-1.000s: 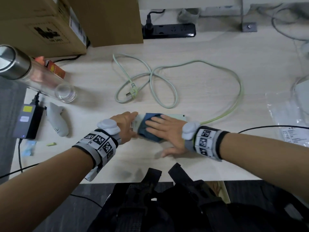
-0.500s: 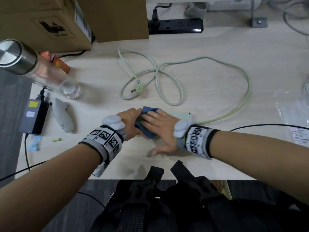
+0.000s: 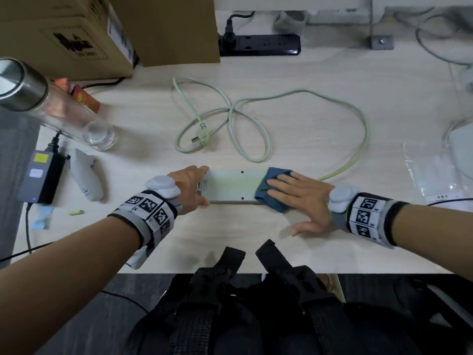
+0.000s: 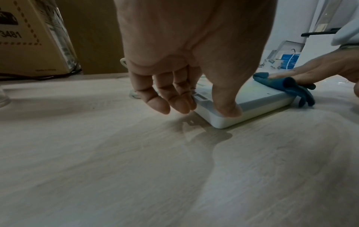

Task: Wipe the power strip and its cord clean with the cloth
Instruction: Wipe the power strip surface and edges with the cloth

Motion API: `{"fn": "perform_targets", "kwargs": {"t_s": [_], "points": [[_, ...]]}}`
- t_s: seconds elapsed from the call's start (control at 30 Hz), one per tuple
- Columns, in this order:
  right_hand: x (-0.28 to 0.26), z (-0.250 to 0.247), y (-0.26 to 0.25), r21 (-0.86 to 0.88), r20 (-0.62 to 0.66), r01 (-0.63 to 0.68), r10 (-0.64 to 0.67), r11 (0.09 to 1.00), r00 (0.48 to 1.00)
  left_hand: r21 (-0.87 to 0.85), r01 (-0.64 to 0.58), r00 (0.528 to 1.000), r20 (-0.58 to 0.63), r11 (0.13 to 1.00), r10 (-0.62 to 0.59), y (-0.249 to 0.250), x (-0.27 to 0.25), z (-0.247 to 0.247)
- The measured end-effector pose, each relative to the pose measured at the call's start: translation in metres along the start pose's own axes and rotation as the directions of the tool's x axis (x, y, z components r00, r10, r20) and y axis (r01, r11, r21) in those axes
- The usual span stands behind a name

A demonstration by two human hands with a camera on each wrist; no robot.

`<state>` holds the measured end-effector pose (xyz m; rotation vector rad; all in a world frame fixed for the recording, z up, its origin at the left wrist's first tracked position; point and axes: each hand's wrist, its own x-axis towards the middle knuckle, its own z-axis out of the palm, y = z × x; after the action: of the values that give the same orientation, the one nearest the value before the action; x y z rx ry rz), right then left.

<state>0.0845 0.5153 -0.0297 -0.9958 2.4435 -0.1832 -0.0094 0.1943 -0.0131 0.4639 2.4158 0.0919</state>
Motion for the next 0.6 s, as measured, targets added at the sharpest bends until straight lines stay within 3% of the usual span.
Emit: {"fn": "perform_targets", "kwargs": {"t_s": [0.27, 0.4, 0.5, 0.6], "points": [[0.071, -0.009, -0.056, 0.006, -0.101, -0.145, 0.145, 0.989, 0.984, -0.007, 0.005, 1.000, 0.007, 1.000, -0.005, 0.003, 0.001, -0.002], [0.118, -0.014, -0.087, 0.009, -0.117, -0.153, 0.153, 0.988, 0.981, -0.044, -0.005, 0.999, 0.041, 0.999, 0.007, 0.004, 0.004, -0.006], [0.113, -0.019, -0.080, -0.012, -0.090, -0.113, 0.112, 0.993, 0.990, -0.044, -0.020, 0.999, 0.032, 0.999, 0.022, 0.001, 0.003, -0.004], [0.075, -0.015, -0.052, -0.031, -0.070, -0.052, 0.050, 0.998, 0.996, -0.013, 0.015, 1.000, 0.002, 1.000, -0.015, -0.001, 0.001, -0.002]]}}
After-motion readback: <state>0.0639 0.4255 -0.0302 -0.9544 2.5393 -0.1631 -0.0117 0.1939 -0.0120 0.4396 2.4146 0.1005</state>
